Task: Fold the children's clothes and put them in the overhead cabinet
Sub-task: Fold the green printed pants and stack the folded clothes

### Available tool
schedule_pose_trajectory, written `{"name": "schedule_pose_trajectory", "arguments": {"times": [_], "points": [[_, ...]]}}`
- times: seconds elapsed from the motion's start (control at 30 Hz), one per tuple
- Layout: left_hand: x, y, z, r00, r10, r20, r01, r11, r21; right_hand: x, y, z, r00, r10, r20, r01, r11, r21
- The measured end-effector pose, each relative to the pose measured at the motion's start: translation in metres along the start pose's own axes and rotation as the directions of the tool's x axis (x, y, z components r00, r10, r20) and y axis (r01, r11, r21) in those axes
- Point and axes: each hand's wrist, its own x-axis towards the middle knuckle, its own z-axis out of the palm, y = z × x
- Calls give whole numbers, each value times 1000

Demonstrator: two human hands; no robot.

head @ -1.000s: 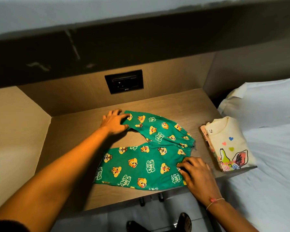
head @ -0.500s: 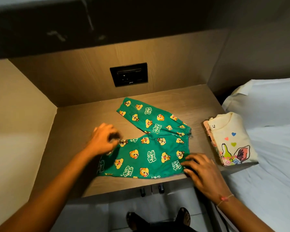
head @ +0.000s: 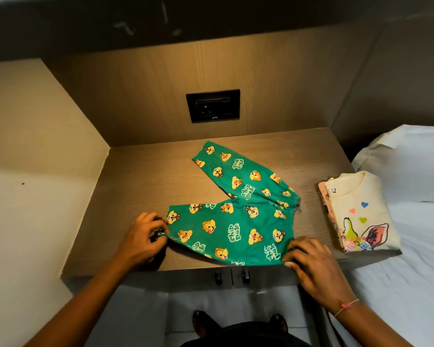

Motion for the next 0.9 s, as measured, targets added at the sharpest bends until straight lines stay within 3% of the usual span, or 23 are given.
{"name": "schedule_pose_trajectory", "arguments": {"times": [0.03,0.1,0.13,0.2,0.37,0.57,0.73,0.8,0.9], "points": [[0,6,-2,998,-51,-27,45,981,-187,0,-2,-6,999,-2,37,-1,998,61],[9,16,-11,988,-149,-32,106,826,-554,3,-5,-21,994,35,107,-60,969,241],[17,22,-16,984,-175,-21,120,750,-650,7,-4,-28,990,62,126,-100,942,321],[40,38,-26,979,-201,-44,120,731,-671,19,-6,-40,983,153,104,-183,897,402],[119,73,-37,965,-129,-228,7,883,-469,39,-10,-43,911,411,-28,-372,850,372],[204,104,-26,980,-114,-164,74,970,-230,48,-6,-35,799,593,-99,-562,795,230],[238,119,-2,981,-175,-78,151,957,-247,56,-10,-32,757,644,-108,-633,765,119],[234,126,2,986,-138,-90,127,985,-118,56,-11,-30,780,607,-151,-604,794,72],[196,130,19,973,-4,-229,24,996,83,56,-10,-28,859,477,-185,-482,876,21]]}}
